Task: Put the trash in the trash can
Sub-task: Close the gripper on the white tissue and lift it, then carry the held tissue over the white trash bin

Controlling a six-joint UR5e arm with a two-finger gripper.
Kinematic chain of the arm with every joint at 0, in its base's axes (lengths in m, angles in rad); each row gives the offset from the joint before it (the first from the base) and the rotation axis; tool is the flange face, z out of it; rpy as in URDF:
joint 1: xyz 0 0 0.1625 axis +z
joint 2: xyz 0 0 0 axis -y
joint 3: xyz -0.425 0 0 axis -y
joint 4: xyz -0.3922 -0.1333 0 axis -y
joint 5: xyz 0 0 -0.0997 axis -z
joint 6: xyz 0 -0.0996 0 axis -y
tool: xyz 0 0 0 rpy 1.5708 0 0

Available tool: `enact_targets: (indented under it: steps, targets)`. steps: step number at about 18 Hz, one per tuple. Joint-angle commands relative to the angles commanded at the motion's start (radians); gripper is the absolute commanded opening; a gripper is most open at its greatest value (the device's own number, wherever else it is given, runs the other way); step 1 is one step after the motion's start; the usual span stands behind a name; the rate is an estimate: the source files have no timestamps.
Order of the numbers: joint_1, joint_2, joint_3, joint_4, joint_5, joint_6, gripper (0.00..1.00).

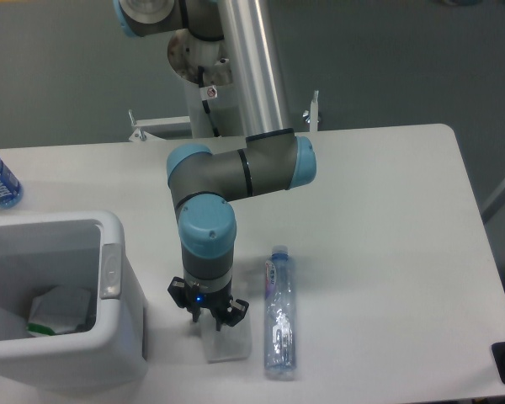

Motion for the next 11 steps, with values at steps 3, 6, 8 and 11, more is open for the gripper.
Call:
enact_targets:
  steps: [3, 6, 8, 11]
  targets:
    - [0.008, 0.031, -0.006, -0.011, -0.003, 0.009, 0.00]
    - [0.044, 0.101, -0.006, -0.012, -0.032, 0.005, 0.00]
    - [0.087, 0.144, 0.018, -0.011, -0.121, -0.002, 0.00]
    - [0.142, 0.186, 0.080, -0.009, -0.283, -0.075, 0.00]
